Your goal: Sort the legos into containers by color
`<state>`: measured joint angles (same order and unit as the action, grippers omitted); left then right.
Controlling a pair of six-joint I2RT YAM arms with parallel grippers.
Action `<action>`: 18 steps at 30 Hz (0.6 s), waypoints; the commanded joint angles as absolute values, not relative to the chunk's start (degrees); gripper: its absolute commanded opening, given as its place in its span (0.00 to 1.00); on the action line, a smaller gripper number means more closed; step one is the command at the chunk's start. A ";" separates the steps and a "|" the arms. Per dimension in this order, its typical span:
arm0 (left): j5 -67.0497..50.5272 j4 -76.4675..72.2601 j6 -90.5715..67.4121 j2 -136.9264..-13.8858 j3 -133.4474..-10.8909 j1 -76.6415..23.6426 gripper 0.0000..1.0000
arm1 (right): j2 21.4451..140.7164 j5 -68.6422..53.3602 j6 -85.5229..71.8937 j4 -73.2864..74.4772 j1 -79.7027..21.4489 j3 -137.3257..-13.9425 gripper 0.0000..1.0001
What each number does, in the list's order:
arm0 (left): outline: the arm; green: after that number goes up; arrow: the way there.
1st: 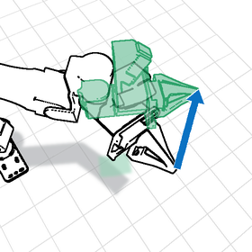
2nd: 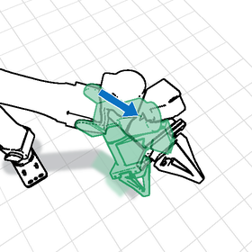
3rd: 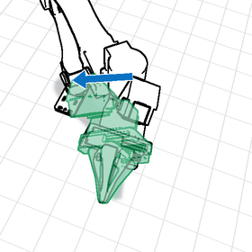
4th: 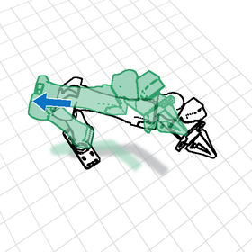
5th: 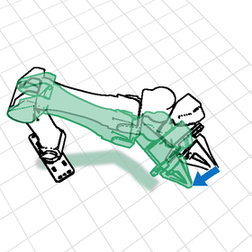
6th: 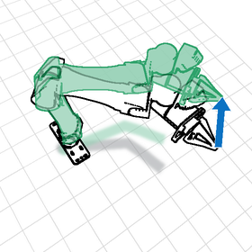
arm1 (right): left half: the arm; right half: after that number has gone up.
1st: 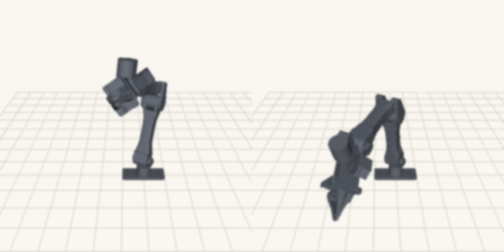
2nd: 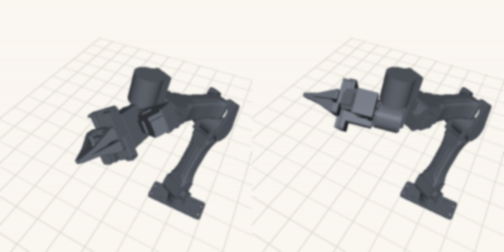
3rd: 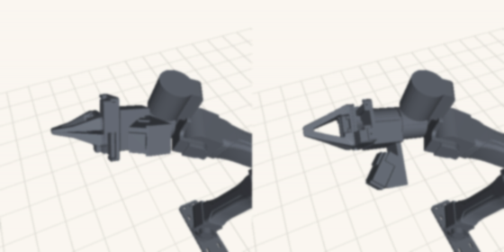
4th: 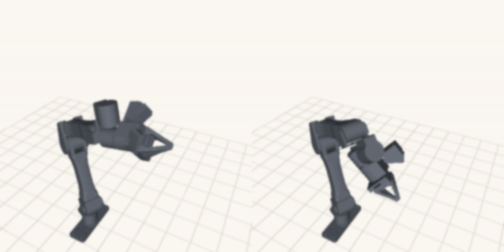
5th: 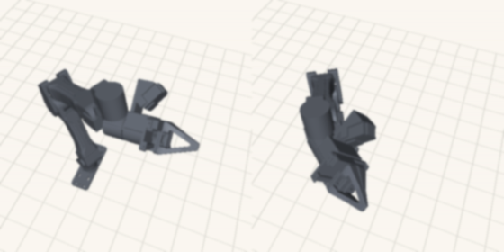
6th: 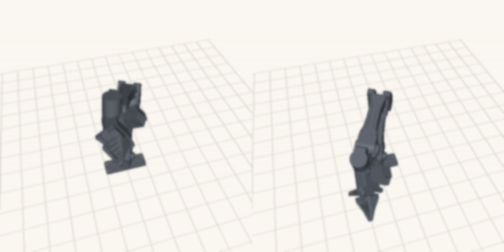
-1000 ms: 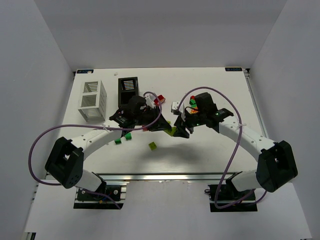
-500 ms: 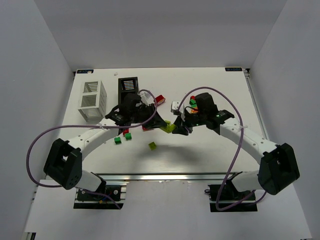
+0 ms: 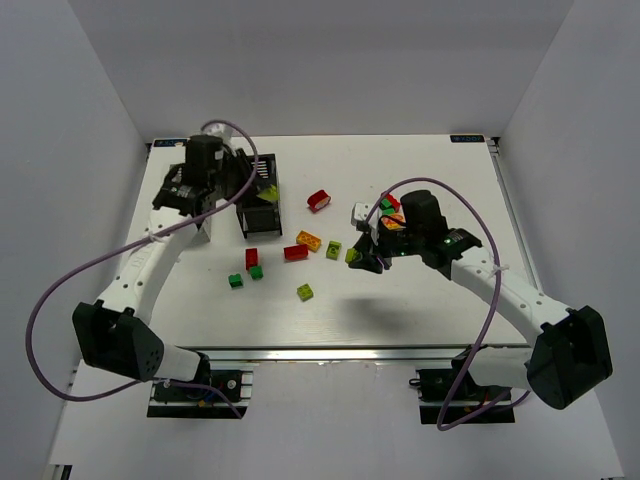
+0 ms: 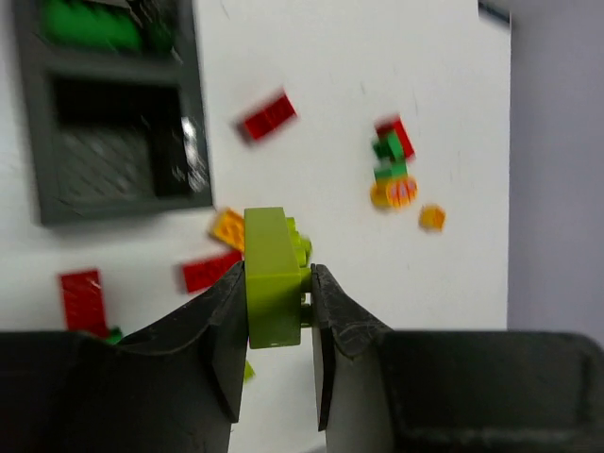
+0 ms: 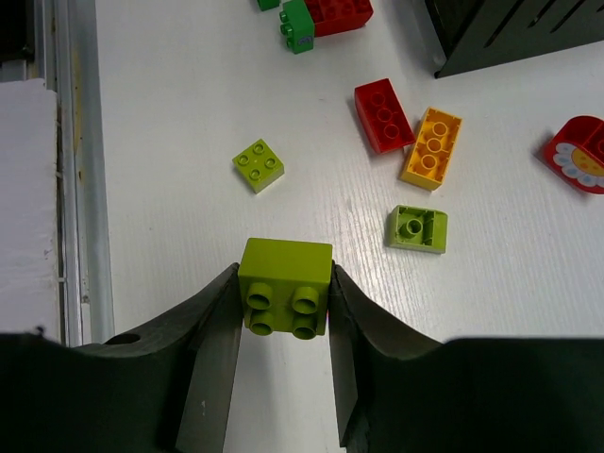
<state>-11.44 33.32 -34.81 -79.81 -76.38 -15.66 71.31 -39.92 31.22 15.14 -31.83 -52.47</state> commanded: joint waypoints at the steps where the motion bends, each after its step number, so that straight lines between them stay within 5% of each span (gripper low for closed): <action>1: 5.31 39.46 -31.81 -79.36 -83.14 -11.88 0.00 | 69.70 -39.99 29.27 11.69 -31.55 -52.03 0.00; 18: 11.42 27.87 -43.59 -94.30 -90.52 10.89 0.00 | 70.22 -38.94 28.48 9.84 -31.11 -51.33 0.00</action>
<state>10.61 31.70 -41.98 -94.19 -86.46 9.89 71.18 -38.94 28.88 11.86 -31.57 -51.53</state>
